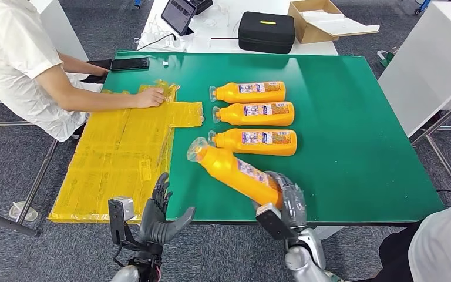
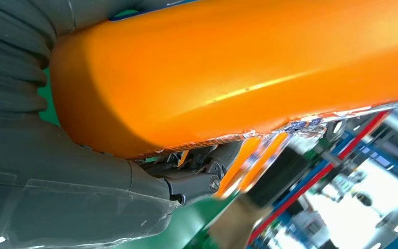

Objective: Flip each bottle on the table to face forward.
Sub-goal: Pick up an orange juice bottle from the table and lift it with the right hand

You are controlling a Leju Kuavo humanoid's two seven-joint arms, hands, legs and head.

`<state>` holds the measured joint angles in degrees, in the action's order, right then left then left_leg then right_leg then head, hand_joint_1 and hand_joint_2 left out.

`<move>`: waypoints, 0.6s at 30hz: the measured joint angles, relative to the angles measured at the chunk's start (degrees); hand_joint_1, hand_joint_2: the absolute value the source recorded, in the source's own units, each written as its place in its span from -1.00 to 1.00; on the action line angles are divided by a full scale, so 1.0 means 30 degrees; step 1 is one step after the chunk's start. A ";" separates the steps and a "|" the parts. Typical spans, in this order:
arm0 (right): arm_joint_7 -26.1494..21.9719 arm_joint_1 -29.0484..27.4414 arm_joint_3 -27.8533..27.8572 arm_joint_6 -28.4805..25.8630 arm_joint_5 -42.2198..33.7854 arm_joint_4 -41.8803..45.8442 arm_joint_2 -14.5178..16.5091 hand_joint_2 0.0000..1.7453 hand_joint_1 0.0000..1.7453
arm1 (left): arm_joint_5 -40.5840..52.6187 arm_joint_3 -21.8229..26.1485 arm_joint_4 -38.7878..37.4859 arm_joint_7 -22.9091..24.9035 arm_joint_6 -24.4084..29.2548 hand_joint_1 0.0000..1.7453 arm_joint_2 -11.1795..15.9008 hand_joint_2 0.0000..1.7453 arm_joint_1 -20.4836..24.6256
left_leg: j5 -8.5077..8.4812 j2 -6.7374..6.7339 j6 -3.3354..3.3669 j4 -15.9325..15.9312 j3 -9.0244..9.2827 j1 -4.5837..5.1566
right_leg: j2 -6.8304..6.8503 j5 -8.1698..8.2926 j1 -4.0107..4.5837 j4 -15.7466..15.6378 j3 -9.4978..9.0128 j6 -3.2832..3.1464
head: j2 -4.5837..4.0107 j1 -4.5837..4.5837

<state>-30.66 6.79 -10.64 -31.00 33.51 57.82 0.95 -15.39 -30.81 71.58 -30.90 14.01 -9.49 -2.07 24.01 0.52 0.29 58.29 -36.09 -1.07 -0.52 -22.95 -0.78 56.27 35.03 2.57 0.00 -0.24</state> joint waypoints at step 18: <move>-0.1032 0.0498 -0.5060 0.2212 -0.1741 -0.0398 0.2527 1.00 0.79 | -0.4017 0.0138 -0.0399 0.1168 -0.6023 -1.00 -0.0219 1.00 0.0857 | -0.0007 0.0002 -0.0004 -0.0002 -0.0015 -0.0004 | 0.0000 -0.0001 0.0000 0.0003 0.0011 -0.0002 | 0.0000 0.0000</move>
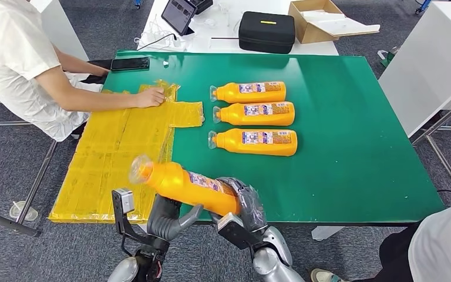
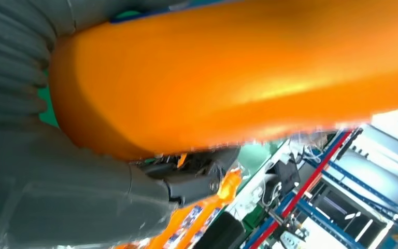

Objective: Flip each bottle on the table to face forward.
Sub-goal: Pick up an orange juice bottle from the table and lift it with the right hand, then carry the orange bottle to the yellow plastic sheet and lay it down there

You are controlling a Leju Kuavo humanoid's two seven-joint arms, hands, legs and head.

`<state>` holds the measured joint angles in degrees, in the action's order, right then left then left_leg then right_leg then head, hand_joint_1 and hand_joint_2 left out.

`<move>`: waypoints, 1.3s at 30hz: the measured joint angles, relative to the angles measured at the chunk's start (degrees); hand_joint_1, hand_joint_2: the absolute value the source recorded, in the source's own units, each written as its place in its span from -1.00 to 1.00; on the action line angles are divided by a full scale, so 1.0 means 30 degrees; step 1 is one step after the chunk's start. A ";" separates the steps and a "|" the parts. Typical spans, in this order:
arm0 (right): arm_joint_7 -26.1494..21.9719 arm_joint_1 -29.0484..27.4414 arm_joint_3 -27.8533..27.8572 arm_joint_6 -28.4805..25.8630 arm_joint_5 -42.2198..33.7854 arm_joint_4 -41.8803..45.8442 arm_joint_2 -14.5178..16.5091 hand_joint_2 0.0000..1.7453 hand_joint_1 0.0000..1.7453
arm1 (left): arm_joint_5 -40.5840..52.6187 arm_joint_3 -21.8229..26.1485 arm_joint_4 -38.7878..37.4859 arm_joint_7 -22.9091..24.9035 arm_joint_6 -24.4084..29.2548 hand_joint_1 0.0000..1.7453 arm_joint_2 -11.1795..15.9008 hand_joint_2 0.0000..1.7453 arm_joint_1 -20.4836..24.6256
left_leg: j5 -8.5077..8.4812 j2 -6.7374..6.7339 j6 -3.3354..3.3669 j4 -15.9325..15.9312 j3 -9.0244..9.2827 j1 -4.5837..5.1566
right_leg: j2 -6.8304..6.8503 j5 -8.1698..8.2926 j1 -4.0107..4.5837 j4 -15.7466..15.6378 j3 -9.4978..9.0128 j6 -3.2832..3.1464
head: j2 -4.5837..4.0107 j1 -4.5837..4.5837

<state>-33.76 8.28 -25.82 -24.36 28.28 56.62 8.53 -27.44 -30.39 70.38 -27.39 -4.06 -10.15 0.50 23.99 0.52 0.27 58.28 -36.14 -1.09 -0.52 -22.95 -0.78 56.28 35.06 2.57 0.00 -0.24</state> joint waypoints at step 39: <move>0.0086 0.1331 -0.2211 -0.0190 0.0258 -0.3464 0.0913 -1.00 -1.00 | 0.1716 0.0723 0.0639 -0.1837 0.1626 0.96 -0.0401 1.00 0.0193 | -0.0003 -0.0001 -0.0003 0.0000 -0.0011 0.0000 | 0.0000 0.0001 0.0000 0.0000 0.0022 0.0000 | 0.0000 0.0000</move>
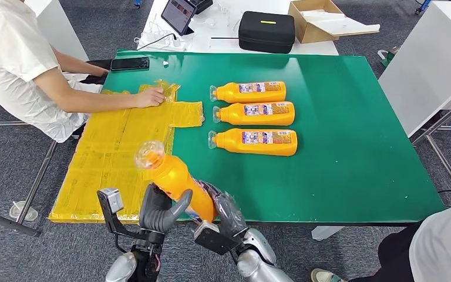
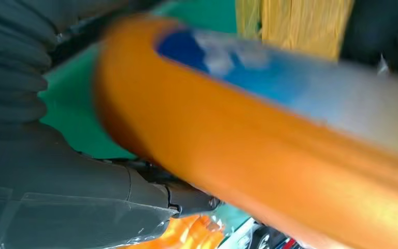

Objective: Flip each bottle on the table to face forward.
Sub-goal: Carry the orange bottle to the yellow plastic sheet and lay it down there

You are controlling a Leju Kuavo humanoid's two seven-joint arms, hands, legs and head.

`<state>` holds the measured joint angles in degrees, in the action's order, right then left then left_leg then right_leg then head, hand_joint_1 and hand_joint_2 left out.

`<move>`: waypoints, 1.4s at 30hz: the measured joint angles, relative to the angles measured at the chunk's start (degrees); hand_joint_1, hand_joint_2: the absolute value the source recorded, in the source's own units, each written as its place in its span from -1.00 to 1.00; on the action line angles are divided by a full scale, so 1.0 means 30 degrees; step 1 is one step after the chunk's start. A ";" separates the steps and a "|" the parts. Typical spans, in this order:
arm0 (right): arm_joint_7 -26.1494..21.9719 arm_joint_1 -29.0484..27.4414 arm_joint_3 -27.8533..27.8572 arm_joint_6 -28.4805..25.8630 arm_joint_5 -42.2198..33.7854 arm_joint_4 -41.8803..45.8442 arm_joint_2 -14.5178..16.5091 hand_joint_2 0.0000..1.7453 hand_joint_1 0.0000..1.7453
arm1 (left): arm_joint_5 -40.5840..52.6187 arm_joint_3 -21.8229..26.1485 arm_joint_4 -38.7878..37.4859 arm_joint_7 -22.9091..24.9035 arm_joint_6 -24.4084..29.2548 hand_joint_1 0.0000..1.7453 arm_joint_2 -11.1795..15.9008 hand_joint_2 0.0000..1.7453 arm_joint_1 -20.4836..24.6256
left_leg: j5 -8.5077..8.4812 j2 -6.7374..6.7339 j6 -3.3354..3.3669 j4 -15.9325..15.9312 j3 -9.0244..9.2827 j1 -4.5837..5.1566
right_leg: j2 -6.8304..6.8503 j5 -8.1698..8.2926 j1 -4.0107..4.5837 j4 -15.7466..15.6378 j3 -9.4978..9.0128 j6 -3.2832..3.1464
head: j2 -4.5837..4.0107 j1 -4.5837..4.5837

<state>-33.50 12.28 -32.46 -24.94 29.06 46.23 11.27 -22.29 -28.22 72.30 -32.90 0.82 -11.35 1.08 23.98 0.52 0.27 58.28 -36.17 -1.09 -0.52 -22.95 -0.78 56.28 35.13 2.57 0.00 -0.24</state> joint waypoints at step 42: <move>-0.2106 -0.3295 0.5024 -0.4101 0.1199 0.4513 -0.1849 -1.00 -1.00 | 2.6487 0.2221 -1.0824 0.3723 0.7683 0.91 0.3331 1.00 0.6491 | -0.0026 0.0014 -0.0019 -0.0001 -0.0020 -0.0002 | 0.0006 0.0008 0.0000 0.0007 0.0004 -0.0003 | 0.0000 0.0004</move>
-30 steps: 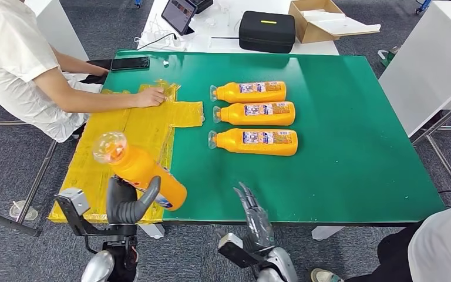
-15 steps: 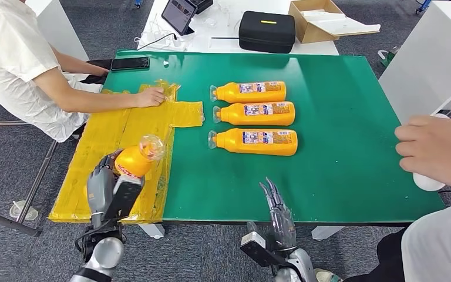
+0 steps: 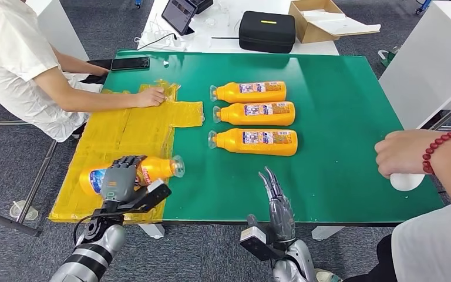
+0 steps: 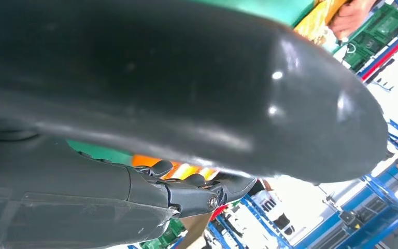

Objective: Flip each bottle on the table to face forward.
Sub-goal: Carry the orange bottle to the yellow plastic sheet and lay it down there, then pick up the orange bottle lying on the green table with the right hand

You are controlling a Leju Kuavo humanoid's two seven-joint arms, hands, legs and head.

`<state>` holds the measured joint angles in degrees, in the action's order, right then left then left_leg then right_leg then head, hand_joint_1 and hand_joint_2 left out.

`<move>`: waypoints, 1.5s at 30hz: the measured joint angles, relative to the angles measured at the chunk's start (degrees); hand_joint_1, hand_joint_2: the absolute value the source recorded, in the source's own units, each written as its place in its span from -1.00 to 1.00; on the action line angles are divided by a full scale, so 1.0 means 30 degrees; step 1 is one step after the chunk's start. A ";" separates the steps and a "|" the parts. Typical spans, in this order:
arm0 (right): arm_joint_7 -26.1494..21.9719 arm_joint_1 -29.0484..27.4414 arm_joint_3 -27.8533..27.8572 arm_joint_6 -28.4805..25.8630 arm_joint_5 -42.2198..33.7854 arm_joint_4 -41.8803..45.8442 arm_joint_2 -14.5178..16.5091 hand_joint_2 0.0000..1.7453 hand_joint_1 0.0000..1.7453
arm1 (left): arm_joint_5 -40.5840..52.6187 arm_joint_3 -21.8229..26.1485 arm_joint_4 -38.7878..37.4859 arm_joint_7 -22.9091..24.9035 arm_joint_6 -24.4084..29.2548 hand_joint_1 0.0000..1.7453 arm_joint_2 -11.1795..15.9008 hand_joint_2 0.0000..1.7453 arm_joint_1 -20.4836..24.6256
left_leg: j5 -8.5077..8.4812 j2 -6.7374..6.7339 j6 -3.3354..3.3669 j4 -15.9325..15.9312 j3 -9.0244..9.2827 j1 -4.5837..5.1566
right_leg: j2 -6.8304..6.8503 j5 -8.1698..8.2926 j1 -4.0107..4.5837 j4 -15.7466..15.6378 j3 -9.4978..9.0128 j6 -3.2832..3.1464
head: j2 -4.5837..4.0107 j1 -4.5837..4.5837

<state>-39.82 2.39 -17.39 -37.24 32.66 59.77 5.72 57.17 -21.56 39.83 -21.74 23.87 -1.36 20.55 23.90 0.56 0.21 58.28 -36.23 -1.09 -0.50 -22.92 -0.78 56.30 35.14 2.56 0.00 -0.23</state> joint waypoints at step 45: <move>-0.0031 0.0883 -0.3291 -0.0820 -0.2335 -0.1483 -0.0377 1.00 -1.00 | -0.1531 -0.1773 -0.1897 -0.1275 -0.3351 -1.00 0.0926 1.00 0.1764 | -0.0008 0.0015 -0.0015 -0.0012 0.0207 -0.0001 | 0.0008 -0.0009 0.0002 0.0006 -0.0205 -0.0011 | 0.0000 -0.0004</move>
<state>-39.91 5.04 -27.26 -39.70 25.65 55.32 4.59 52.58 -26.88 34.14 -25.56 13.82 1.42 25.84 23.88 0.61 0.16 58.25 -35.61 -1.10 -0.47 -22.95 -0.77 56.32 34.52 2.53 0.00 -0.24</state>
